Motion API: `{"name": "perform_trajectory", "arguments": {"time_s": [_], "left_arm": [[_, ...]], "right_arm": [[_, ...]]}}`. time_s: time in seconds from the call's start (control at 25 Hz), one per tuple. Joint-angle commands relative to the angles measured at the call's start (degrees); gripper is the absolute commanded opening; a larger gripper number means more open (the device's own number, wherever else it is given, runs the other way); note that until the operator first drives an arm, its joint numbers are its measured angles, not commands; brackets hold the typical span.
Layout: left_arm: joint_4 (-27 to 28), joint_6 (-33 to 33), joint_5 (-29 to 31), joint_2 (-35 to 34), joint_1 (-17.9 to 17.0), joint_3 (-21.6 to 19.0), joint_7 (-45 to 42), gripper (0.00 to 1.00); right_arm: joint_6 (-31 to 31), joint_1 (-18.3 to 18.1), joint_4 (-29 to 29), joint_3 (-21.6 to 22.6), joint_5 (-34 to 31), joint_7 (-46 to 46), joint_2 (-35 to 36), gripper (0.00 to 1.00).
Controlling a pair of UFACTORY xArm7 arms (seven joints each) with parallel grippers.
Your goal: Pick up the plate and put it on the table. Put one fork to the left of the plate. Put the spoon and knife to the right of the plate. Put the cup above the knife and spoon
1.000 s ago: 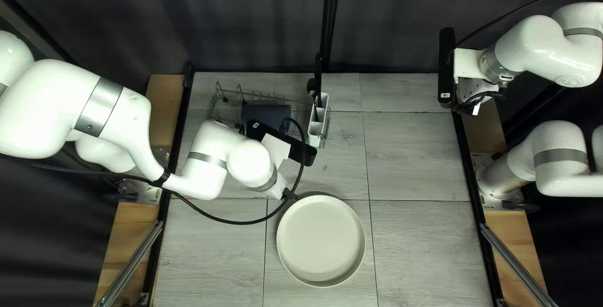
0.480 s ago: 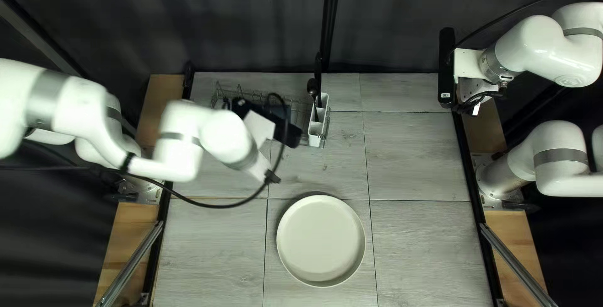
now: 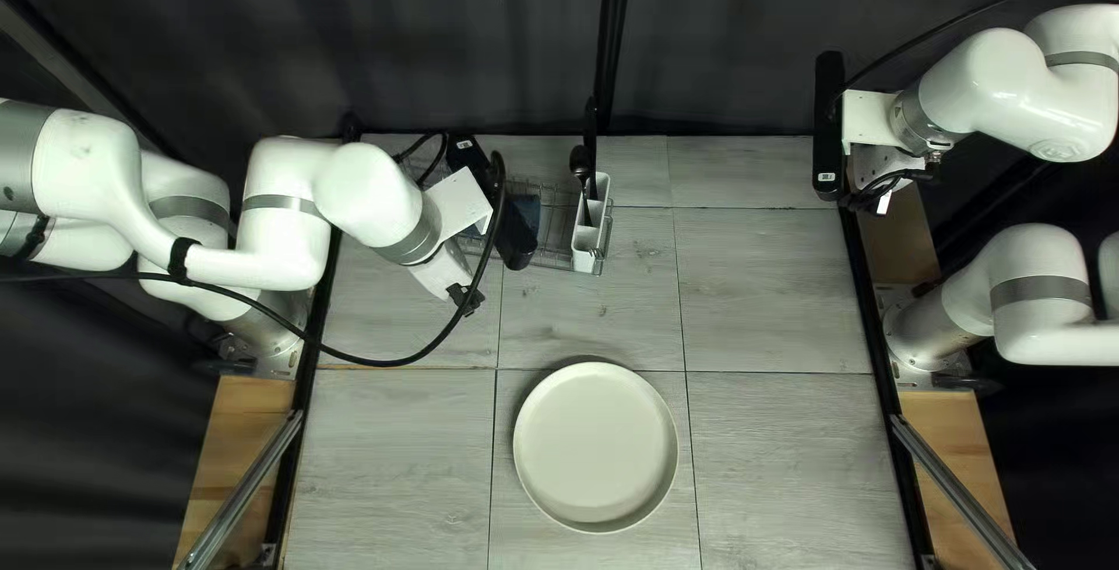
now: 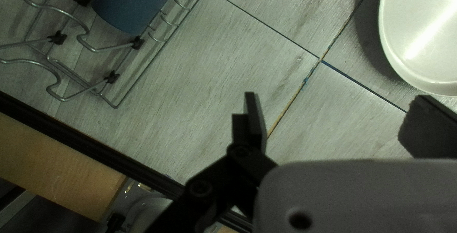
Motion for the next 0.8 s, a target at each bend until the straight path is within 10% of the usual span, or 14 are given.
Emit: {"name": "perform_trajectory", "arguments": {"time_s": [0.04,0.8], "left_arm": [[0.41,1.55,0.51,0.22,1.36,0.41,-1.29,1.00],[-0.53,-5.10,8.91,4.30,2.73,10.45,24.91,1.00]], "right_arm": [[0.00,0.00,0.00,0.00,0.00,0.00,0.00,1.00],[0.00,0.00,0.00,0.00,0.00,0.00,0.00,1.00]]}}
